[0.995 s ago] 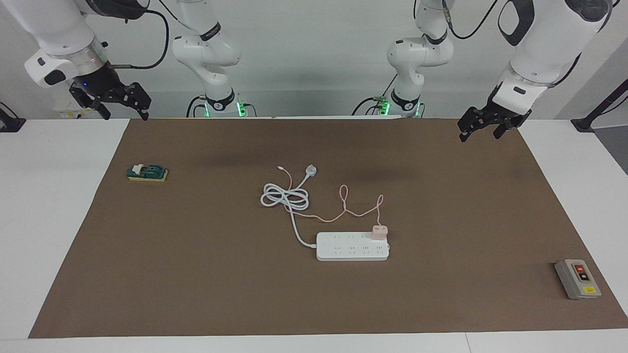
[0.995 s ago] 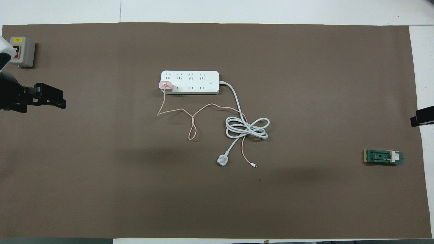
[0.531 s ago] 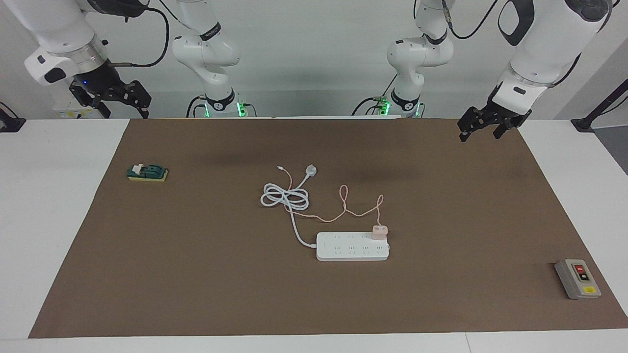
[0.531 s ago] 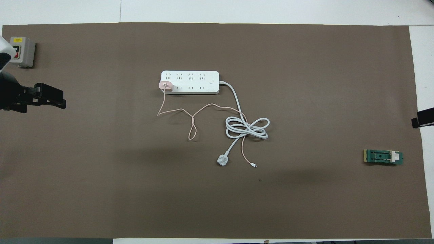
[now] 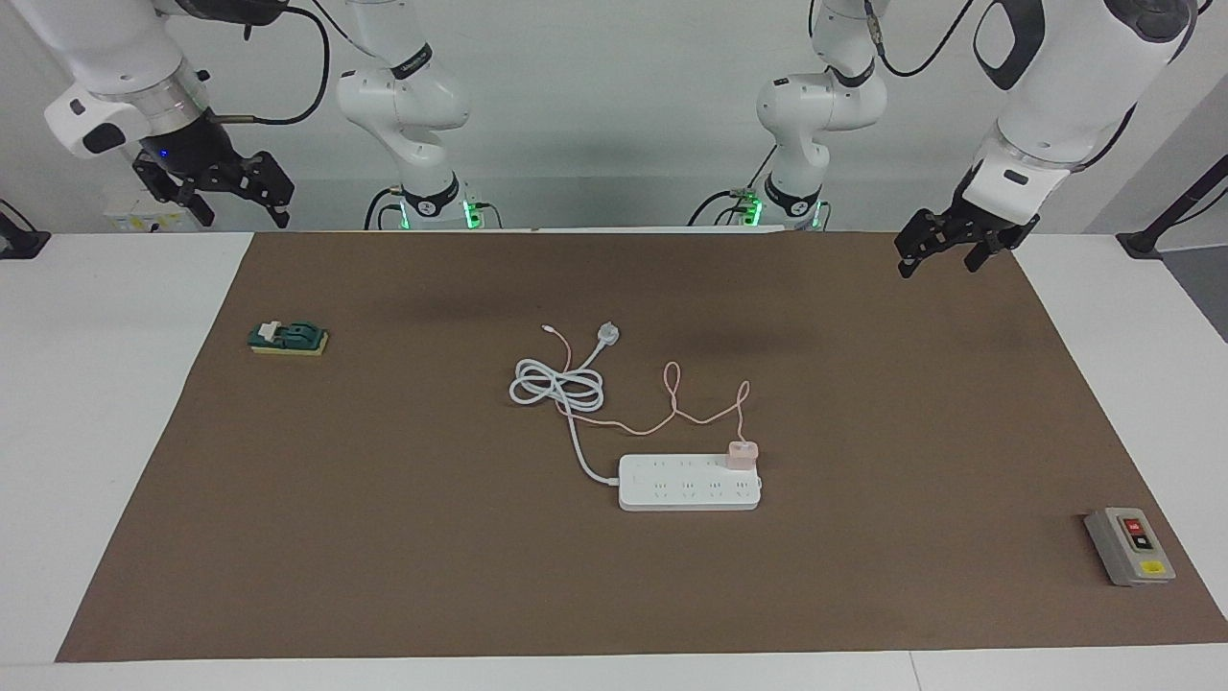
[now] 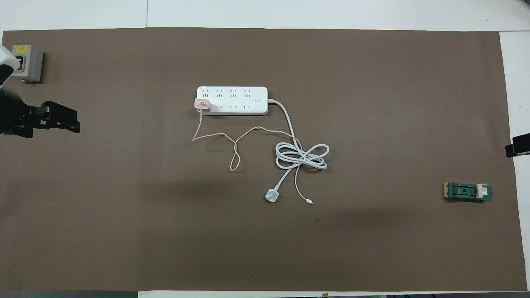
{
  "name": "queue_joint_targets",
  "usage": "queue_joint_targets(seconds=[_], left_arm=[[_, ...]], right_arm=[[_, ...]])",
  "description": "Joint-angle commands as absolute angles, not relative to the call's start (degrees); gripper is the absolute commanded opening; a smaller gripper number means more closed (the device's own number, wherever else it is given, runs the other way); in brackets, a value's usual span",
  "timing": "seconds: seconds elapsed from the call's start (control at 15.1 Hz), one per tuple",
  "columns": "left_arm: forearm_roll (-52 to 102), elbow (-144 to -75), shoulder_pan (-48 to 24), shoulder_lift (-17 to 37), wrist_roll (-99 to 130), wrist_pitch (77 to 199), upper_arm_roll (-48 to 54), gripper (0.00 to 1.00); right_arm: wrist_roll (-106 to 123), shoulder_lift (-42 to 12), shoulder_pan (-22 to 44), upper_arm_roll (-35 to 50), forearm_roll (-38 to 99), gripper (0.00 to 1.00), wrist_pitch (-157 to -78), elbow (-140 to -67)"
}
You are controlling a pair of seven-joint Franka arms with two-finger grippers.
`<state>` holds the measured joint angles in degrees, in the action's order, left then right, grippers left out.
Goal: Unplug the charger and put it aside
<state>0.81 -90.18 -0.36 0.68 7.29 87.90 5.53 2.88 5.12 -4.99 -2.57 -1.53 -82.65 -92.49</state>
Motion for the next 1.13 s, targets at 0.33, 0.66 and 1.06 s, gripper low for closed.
queue_joint_targets(seconds=[0.33,0.66,1.06], left_arm=[[1.2,-91.8,-0.1,-0.8,6.3,88.1,5.4,1.00],[1.1,-91.8,-0.1,-0.8,6.3,88.1,5.4,1.00],[1.1,-91.7,-1.7,-0.8,6.4,88.2,6.1,1.00]], right_arm=[[-24.7,3.3,-2.2,-1.4,9.4,1.00,-88.8,-98.3],[-45.3,-3.2,1.3,-1.4,21.3,1.00,-92.8,-97.6],[-68.5,-11.1,8.4,-1.4,34.5,1.00,-104.4,-97.1]])
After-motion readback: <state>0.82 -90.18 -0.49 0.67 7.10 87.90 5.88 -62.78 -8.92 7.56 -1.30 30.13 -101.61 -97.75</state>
